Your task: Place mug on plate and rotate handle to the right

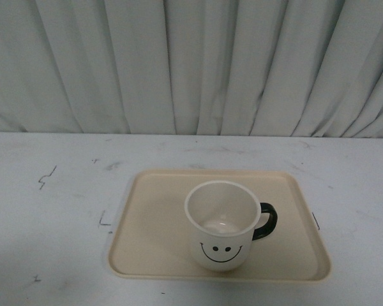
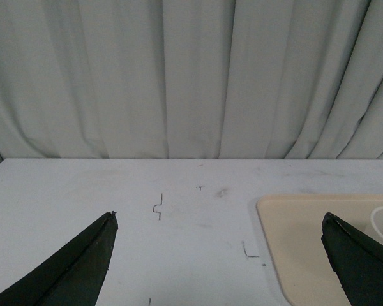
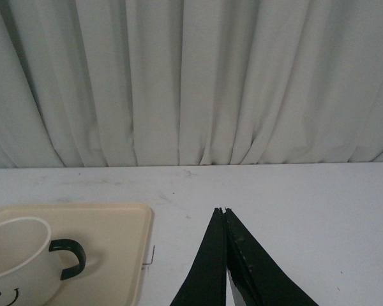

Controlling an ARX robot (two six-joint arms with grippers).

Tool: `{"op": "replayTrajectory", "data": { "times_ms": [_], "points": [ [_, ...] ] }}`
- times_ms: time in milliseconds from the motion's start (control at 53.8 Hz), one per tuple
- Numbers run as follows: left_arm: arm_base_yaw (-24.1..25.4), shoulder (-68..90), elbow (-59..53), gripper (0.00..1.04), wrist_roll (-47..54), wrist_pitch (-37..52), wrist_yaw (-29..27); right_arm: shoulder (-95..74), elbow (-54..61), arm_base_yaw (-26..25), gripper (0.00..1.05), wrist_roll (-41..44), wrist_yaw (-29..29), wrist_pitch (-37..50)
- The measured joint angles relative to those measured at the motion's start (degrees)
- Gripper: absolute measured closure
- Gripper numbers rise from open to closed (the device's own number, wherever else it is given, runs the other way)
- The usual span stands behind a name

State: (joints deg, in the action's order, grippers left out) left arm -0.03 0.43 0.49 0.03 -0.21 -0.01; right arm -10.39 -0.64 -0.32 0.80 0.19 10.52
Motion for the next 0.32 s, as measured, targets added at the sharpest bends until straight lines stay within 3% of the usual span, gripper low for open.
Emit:
{"op": "replayTrajectory", "data": {
  "times_ms": [19,37,130,260,279,316],
  "points": [
    [0.0,0.0,0.0,0.07,0.0,0.0,0.0,1.0,0.0,0.0,1.03,0.0,0.0,-1.5],
    [0.0,0.0,0.0,0.07,0.0,0.0,0.0,7.1,0.0,0.0,1.03,0.0,-0.2,-10.3],
    [0.0,0.0,0.0,0.07,0.0,0.0,0.0,10.2,0.0,0.0,0.99,-0.2,-0.2,-10.8],
    [0.0,0.0,0.0,0.07,0.0,0.0,0.0,10.2,0.0,0.0,0.1,-0.2,-0.2,-10.8],
    [0.0,0.0,0.0,0.07,0.0,0.0,0.0,10.2,0.0,0.0,0.05,-0.2,-0.2,-10.8],
    [0.0,0.0,0.0,0.07,0.0,0.0,0.0,10.2,0.0,0.0,0.06,-0.2,-0.2,-10.8]
  ]
}}
